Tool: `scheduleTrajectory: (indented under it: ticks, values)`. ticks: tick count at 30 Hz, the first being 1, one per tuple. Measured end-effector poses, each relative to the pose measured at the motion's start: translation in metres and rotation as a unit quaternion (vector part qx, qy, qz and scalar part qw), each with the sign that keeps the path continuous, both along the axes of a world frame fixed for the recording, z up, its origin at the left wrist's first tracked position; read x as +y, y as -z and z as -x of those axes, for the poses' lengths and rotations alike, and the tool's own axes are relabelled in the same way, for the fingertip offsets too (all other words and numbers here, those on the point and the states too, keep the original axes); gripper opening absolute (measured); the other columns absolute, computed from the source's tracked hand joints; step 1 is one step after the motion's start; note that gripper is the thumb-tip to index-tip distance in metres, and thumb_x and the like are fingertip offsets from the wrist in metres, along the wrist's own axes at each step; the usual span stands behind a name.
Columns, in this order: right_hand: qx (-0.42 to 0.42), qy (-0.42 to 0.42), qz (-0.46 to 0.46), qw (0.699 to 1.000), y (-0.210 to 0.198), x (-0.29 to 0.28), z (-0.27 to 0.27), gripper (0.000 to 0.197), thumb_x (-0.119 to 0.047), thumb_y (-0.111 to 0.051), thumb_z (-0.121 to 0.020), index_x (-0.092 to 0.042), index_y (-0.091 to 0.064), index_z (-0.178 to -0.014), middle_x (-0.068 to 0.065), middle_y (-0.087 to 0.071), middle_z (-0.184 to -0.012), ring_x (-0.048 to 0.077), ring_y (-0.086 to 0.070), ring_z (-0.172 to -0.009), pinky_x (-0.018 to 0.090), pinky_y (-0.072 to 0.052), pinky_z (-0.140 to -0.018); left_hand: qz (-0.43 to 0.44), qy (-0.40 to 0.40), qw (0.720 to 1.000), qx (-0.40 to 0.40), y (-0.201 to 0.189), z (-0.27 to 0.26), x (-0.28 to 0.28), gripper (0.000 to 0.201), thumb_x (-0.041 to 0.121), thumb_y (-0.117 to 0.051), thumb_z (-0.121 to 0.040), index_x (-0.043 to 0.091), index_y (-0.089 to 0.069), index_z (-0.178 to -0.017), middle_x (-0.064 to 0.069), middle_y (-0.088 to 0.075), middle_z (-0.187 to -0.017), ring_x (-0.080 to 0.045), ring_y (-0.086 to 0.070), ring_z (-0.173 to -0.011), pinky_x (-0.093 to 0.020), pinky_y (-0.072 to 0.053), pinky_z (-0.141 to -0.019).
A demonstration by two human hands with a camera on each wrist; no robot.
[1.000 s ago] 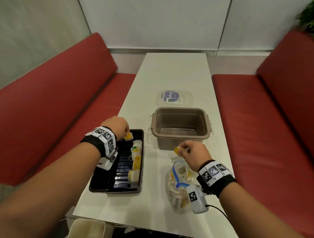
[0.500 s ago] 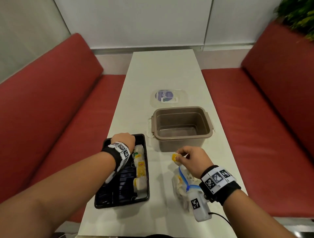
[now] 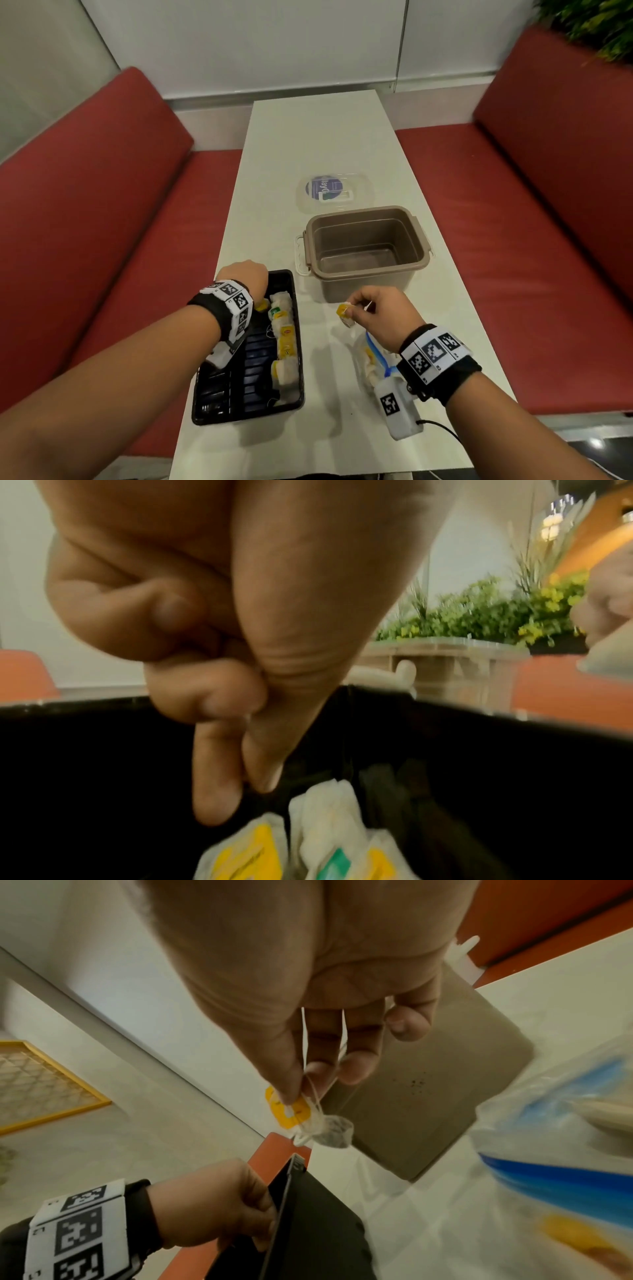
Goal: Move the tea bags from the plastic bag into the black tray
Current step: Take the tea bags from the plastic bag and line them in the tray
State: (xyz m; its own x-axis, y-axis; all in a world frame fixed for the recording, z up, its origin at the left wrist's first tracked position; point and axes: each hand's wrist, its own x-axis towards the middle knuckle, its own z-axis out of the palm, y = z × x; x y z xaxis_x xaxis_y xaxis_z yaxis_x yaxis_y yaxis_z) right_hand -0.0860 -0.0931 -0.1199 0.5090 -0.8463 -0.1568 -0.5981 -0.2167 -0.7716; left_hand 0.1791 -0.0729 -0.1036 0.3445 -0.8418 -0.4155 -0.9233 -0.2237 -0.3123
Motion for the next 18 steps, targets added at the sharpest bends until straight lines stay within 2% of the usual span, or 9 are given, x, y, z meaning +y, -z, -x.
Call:
scheduleTrajectory:
  ticks: [3,5,7,8,10,12,15,18]
  values:
    - [-0.014,-0.017,0.015,1.000,-0.014,0.000,-0.015,0.012,-0.037,-0.073,-0.084,-0.026,-0.070,-0.080,-0.010,-0.067,-0.072,0.001,-0.054,-0.063,0.020,-0.044,-0.064,0.031,-0.013,0.999,0.043,-0.010,-0.009,0.005,0.016,0.021,-0.066,-0.086,0.013,-0.071,-0.099,-0.008,-0.070,-0.096,-0.028,-0.065,-0.081,-0.032,-0.052,-0.068]
    - [-0.019,-0.036,0.022,0.999,-0.024,0.001,-0.029,0.012,-0.035,-0.074,-0.083,-0.025,-0.069,-0.079,-0.012,-0.063,-0.068,0.001,-0.053,-0.062,0.018,-0.042,-0.063,0.061,-0.001,0.992,0.114,-0.019,-0.013,0.010,0.018,0.030,-0.070,-0.084,0.021,-0.073,-0.099,-0.002,-0.071,-0.096,-0.023,-0.067,-0.086,-0.031,-0.054,-0.075]
    - [-0.016,-0.052,0.037,0.998,-0.032,0.002,-0.043,0.010,-0.031,-0.075,-0.083,-0.026,-0.067,-0.078,-0.014,-0.059,-0.066,0.000,-0.052,-0.061,0.018,-0.042,-0.063,0.108,0.021,0.959,0.263,-0.033,-0.012,0.018,0.019,0.031,-0.076,-0.080,0.028,-0.073,-0.098,0.008,-0.073,-0.091,-0.008,-0.068,-0.083,-0.024,-0.053,-0.075]
    - [-0.013,-0.056,0.046,0.997,-0.035,0.001,-0.050,0.010,-0.028,-0.075,-0.083,-0.027,-0.067,-0.077,-0.015,-0.059,-0.065,0.000,-0.053,-0.062,0.019,-0.043,-0.064,0.121,0.026,0.933,0.339,-0.043,-0.008,0.024,0.023,0.031,-0.081,-0.076,0.031,-0.072,-0.098,0.011,-0.073,-0.088,0.002,-0.066,-0.076,-0.016,-0.050,-0.070]
    - [-0.004,-0.062,0.054,0.997,-0.038,0.000,-0.063,0.011,-0.024,-0.074,-0.082,-0.029,-0.067,-0.075,-0.016,-0.060,-0.066,0.004,-0.056,-0.066,0.026,-0.049,-0.068,0.134,0.030,0.897,0.420,-0.058,0.000,0.034,0.030,0.033,-0.087,-0.069,0.030,-0.072,-0.095,0.014,-0.073,-0.084,0.008,-0.062,-0.065,-0.006,-0.043,-0.059]
    - [0.009,-0.073,0.059,0.996,-0.040,0.001,-0.074,0.008,-0.024,-0.073,-0.082,-0.029,-0.069,-0.078,-0.017,-0.061,-0.070,0.007,-0.057,-0.069,0.027,-0.051,-0.071,0.151,0.032,0.891,0.426,-0.063,0.006,0.039,0.029,0.036,-0.088,-0.067,0.027,-0.073,-0.090,0.011,-0.074,-0.079,0.006,-0.064,-0.064,-0.008,-0.046,-0.057]
    - [0.023,-0.086,0.075,0.993,-0.042,0.003,-0.087,0.004,-0.029,-0.075,-0.081,-0.026,-0.071,-0.082,-0.015,-0.061,-0.072,0.005,-0.053,-0.071,0.021,-0.044,-0.069,0.180,0.038,0.909,0.373,-0.063,0.007,0.041,0.018,0.037,-0.083,-0.074,0.025,-0.075,-0.085,0.010,-0.071,-0.073,-0.002,-0.066,-0.066,-0.018,-0.053,-0.062]
    - [0.039,-0.069,0.072,0.994,-0.036,0.002,-0.095,0.005,-0.027,-0.072,-0.081,-0.028,-0.067,-0.084,-0.011,-0.068,-0.082,0.011,-0.061,-0.080,0.023,-0.048,-0.074,0.174,0.024,0.933,0.314,-0.058,0.000,0.041,0.010,0.035,-0.076,-0.080,0.025,-0.075,-0.084,0.010,-0.071,-0.075,-0.007,-0.068,-0.070,-0.023,-0.053,-0.065]
